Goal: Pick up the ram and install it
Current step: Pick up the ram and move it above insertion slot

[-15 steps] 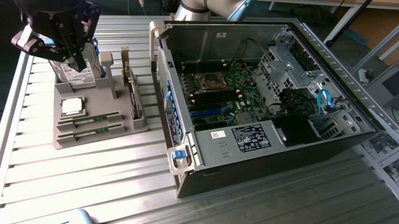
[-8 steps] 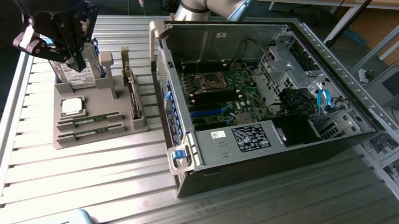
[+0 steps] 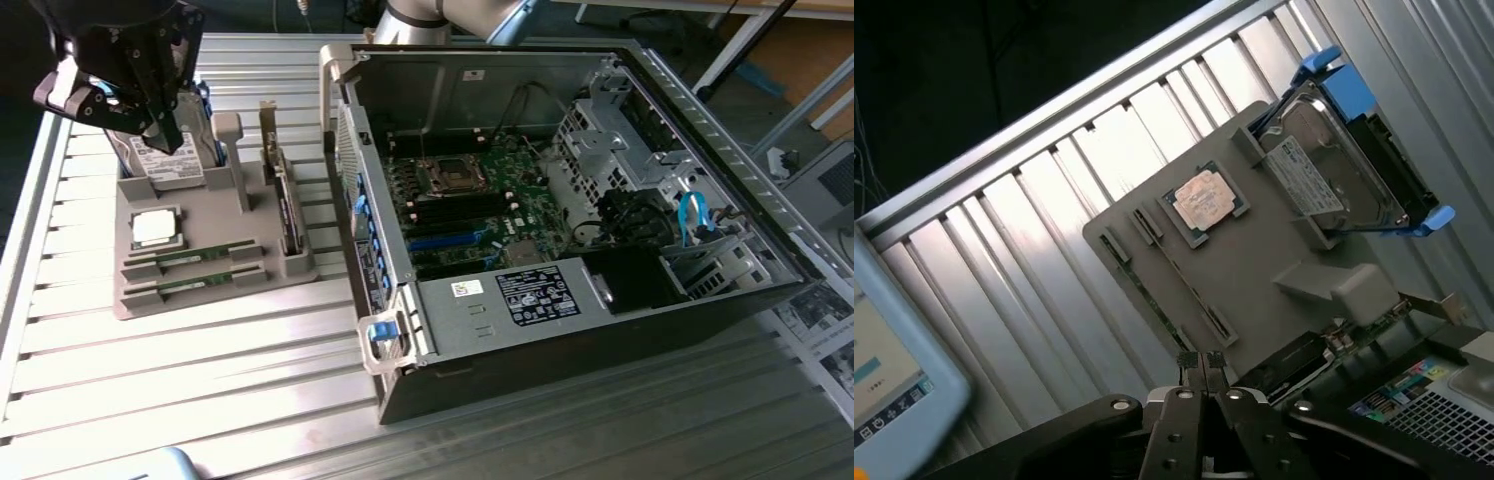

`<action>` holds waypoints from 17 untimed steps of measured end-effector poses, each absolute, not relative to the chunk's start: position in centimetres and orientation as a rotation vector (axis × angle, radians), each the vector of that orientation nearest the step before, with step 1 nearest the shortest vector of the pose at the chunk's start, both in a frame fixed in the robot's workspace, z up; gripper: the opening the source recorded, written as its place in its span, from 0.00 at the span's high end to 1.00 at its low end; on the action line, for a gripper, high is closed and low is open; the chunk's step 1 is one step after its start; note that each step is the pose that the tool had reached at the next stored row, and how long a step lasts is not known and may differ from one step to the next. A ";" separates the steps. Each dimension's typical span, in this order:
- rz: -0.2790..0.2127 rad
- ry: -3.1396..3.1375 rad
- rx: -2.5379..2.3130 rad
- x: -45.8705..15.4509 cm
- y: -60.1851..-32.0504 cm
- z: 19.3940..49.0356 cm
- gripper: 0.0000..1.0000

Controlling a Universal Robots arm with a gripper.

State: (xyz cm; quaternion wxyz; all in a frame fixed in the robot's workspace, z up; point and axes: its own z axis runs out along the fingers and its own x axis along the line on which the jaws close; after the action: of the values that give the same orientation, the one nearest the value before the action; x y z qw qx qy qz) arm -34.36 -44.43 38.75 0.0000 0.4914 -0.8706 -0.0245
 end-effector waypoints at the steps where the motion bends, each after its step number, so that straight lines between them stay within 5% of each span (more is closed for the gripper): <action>1: -0.077 -2.727 1.557 -34.4 -44.4 38.7 0.89; 17: -0.076 -2.584 1.777 -34.4 -44.4 38.7 0.89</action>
State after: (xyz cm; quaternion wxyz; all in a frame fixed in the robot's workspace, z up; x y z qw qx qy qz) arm -34.36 -44.43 38.73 0.0022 0.5663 -0.8238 -0.0244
